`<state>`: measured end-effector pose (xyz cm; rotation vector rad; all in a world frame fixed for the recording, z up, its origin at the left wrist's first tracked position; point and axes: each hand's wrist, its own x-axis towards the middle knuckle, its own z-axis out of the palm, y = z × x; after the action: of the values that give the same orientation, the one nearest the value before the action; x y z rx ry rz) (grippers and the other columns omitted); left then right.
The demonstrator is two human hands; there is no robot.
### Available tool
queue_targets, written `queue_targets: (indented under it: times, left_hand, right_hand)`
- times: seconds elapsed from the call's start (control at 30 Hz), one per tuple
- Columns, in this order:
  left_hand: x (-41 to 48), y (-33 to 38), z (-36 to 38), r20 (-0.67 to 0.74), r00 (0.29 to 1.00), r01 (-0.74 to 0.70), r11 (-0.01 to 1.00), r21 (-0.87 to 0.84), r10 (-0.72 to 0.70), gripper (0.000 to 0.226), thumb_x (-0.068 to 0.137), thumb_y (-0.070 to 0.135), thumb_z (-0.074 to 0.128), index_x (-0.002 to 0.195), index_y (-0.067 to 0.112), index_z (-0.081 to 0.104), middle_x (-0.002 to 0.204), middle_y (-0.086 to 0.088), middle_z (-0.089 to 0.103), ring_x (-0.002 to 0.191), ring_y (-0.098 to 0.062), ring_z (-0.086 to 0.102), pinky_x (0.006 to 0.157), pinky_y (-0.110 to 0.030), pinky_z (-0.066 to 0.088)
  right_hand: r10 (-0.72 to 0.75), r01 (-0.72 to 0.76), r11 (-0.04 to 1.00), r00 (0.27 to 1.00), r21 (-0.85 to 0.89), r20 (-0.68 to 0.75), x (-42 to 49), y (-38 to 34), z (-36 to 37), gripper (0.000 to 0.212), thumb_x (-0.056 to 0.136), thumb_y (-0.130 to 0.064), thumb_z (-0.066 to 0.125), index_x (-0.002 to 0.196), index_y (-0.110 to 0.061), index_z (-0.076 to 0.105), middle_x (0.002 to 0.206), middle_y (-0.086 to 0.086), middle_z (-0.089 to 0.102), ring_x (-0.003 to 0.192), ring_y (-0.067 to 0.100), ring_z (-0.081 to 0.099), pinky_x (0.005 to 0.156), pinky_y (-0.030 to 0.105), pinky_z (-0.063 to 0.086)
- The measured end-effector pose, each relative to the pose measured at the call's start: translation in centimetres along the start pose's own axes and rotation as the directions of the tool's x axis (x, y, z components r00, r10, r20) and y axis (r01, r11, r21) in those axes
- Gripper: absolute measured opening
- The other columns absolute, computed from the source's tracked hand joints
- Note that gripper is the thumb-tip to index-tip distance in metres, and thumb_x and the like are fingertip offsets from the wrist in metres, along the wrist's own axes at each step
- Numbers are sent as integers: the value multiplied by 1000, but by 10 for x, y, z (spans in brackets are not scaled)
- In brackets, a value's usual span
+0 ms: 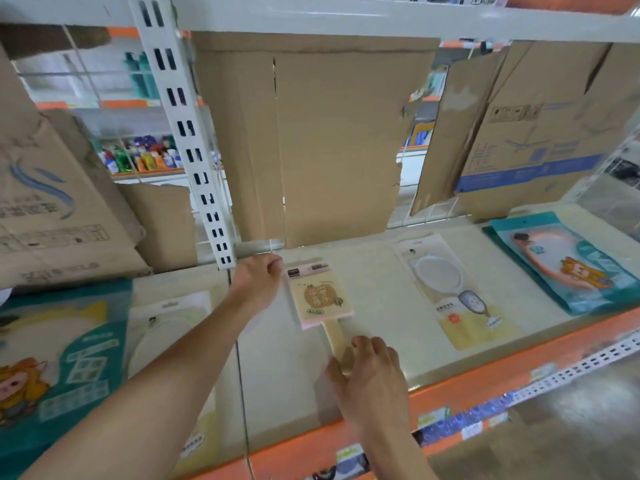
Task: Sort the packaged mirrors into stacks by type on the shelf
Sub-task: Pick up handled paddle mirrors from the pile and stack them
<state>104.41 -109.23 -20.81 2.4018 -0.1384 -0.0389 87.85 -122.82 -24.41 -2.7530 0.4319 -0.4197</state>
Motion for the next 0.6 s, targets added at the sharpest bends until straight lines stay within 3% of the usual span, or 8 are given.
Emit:
queue_targets:
  times: [0.1, 0.27, 0.37, 0.5, 0.6]
  left_hand:
    - [-5, -9, -19, 3, 995, -104, 993, 57, 104, 33, 96, 17, 42, 64, 14, 46, 60, 0, 46, 59, -16, 42, 59, -30, 36]
    - [-23, -30, -67, -19, 980, -194, 966, 170, 200, 23, 96, 19, 45, 74, 20, 54, 80, 0, 55, 76, -20, 51, 67, -26, 33]
    - [-36, -53, -102, -83, 971, -199, 951, 238, 224, 21, 95, 21, 47, 93, 14, 66, 95, -1, 64, 84, -20, 57, 74, -30, 44]
    - [-58, -94, -158, -119, 969, -177, 942, 287, 218, 28, 91, 27, 42, 86, 14, 66, 85, -4, 64, 76, -22, 60, 72, -38, 51]
    - [-82, -125, -198, -194, 965, -107, 942, 319, 175, 29, 92, 25, 43, 94, 12, 69, 92, -6, 66, 83, -21, 60, 77, -37, 50]
  right_hand:
    - [9, -9, 998, 1000, -69, -1, 5, -13, -5, 33, 62, -34, 79, 82, -13, 64, 74, 3, 59, 65, 27, 58, 49, 36, 47]
    - [-63, 63, 998, 998, -6, -26, 14, -49, -4, 35, 67, -27, 77, 96, -11, 66, 95, 9, 64, 82, 33, 61, 62, 42, 52]
    - [-134, 135, 989, 991, 57, -23, 15, -79, -1, 35, 68, -25, 77, 97, -10, 64, 98, 11, 64, 88, 35, 62, 65, 43, 52]
    - [-232, 229, 960, 973, 159, -3, 9, -123, 9, 35, 70, -21, 75, 101, -9, 64, 102, 12, 64, 94, 35, 62, 73, 43, 53]
    - [-320, 303, 928, 946, 216, 45, -2, -160, 15, 34, 75, -24, 68, 105, -8, 63, 107, 12, 63, 99, 35, 60, 79, 44, 52]
